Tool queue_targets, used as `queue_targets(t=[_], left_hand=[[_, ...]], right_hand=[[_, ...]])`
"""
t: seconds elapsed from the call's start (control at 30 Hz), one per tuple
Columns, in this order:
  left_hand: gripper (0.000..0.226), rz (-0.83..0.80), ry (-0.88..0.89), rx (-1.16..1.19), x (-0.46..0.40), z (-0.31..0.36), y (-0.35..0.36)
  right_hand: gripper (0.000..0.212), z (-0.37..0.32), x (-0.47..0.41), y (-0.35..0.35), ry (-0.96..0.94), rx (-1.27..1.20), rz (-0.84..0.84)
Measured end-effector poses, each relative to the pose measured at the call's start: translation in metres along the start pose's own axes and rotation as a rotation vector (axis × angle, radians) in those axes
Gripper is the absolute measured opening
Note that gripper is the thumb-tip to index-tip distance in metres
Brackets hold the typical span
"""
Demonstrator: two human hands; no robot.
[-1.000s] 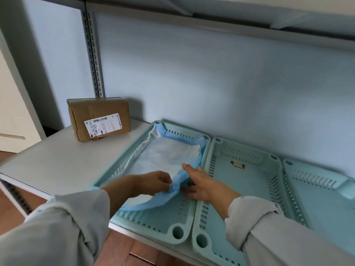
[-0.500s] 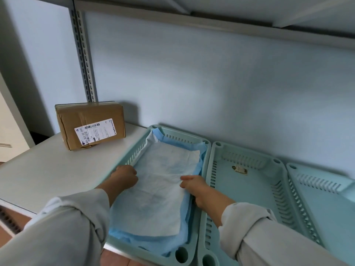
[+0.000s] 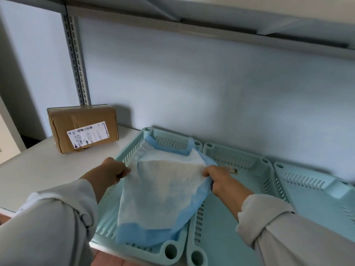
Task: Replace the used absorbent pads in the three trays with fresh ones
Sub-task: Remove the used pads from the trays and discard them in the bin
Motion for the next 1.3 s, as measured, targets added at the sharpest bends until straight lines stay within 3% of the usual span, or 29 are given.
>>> queue_targets(t=[0.07,0.17,0.23,0.3,0.5,0.7,0.83,0.93,1.13,1.3], left_hand=[[0.014,-0.107,-0.075,0.109,0.009,0.001,0.002],[0.011,-0.239,-0.109,0.348,0.029,0.008,0.009],[0.019,-0.239,-0.086,0.378,0.041,0.013,0.012],[0.030,-0.130,-0.009,0.251,0.049,0.017,0.013],[0.034,0.039,0.186,0.225,0.064,0.033,0.006],[0.017,-0.152,0.186,0.547,0.099,0.057,0.014],[0.019,-0.201,0.200,0.515,0.118,0.067,0.021],[0.025,-0.188,0.230,0.417,0.126,0.069,0.030],[0.018,-0.282,0.187,0.435,0.132,0.074,0.051],[0.026,-0.288,0.226,0.319,0.138,0.084,0.063]], right_hand=[[0.053,0.003,-0.007,-0.014,0.083,-0.041,-0.075],[0.017,0.002,0.007,-0.032,0.168,-0.073,-0.219],[0.020,0.000,0.016,-0.042,0.149,-0.065,-0.309],[0.029,-0.003,0.024,-0.045,0.102,-0.046,-0.360],[0.045,-0.028,0.021,-0.068,-0.179,0.050,-0.113],[0.037,-0.040,0.024,-0.106,-0.279,0.144,-0.054],[0.026,-0.042,0.035,-0.135,-0.219,0.411,-0.088],[0.027,-0.042,0.034,-0.157,-0.124,0.278,-0.144],[0.013,-0.041,0.049,-0.171,0.082,-0.065,-0.196],[0.021,-0.039,0.051,-0.185,0.059,-0.007,-0.114]])
Point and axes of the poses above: each hand's wrist, its own x-axis away from the middle knuckle, its own y-axis out of the palm, z = x × y, the point moved 1 cm from there along -x, towards the middle knuckle, and after that the axes turned 3 degrees about z, right-handed, at the moved point
